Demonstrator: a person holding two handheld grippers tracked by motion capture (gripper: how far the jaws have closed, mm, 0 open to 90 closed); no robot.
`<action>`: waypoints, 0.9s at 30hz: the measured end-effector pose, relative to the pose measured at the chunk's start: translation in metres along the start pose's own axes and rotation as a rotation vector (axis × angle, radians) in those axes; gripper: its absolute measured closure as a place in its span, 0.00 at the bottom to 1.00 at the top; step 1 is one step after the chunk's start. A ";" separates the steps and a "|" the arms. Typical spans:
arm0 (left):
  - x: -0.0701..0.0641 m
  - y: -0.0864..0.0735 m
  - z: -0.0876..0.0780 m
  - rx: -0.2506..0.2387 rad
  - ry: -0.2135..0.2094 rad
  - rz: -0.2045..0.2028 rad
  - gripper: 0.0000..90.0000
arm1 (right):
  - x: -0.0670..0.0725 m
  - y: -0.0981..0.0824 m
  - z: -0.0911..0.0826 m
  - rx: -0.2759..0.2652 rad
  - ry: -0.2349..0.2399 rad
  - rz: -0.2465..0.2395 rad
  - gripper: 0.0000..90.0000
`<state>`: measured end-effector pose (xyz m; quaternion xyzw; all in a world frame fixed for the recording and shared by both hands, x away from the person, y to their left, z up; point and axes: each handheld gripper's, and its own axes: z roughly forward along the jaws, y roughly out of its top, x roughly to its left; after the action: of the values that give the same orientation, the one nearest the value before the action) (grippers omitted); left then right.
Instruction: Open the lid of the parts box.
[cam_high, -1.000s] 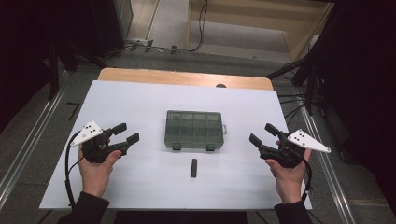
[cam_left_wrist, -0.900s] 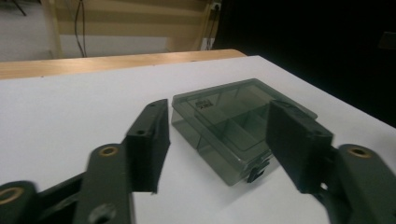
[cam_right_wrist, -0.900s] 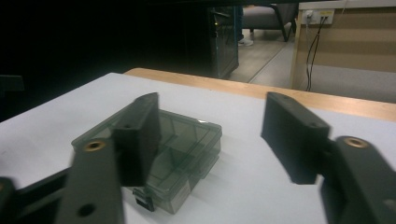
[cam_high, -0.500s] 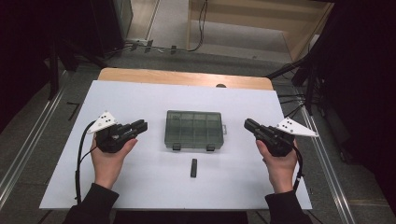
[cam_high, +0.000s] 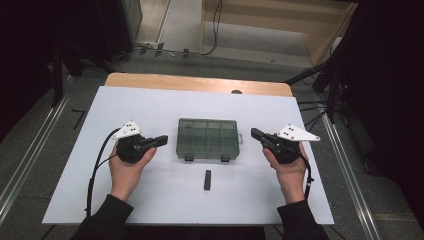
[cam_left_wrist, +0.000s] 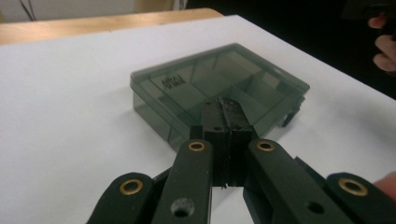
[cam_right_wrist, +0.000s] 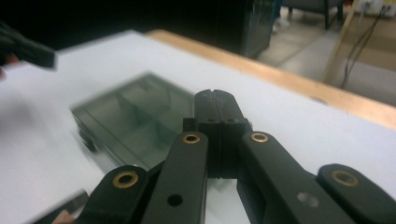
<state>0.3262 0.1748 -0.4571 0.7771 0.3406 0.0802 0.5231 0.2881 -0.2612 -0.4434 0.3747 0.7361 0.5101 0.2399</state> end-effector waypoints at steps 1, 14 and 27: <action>0.002 -0.002 0.001 0.009 -0.005 -0.006 0.99 | 0.000 -0.003 0.002 0.013 -0.004 -0.007 0.99; 0.009 -0.023 0.019 0.135 -0.039 -0.032 0.99 | 0.002 -0.027 0.021 0.187 0.066 0.032 0.98; 0.007 -0.030 0.033 0.188 -0.074 -0.042 0.99 | -0.001 -0.038 0.029 0.277 0.120 -0.001 0.99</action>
<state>0.3335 0.1607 -0.4988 0.8180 0.3431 0.0083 0.4616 0.2979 -0.2533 -0.4894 0.3729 0.8126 0.4249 0.1416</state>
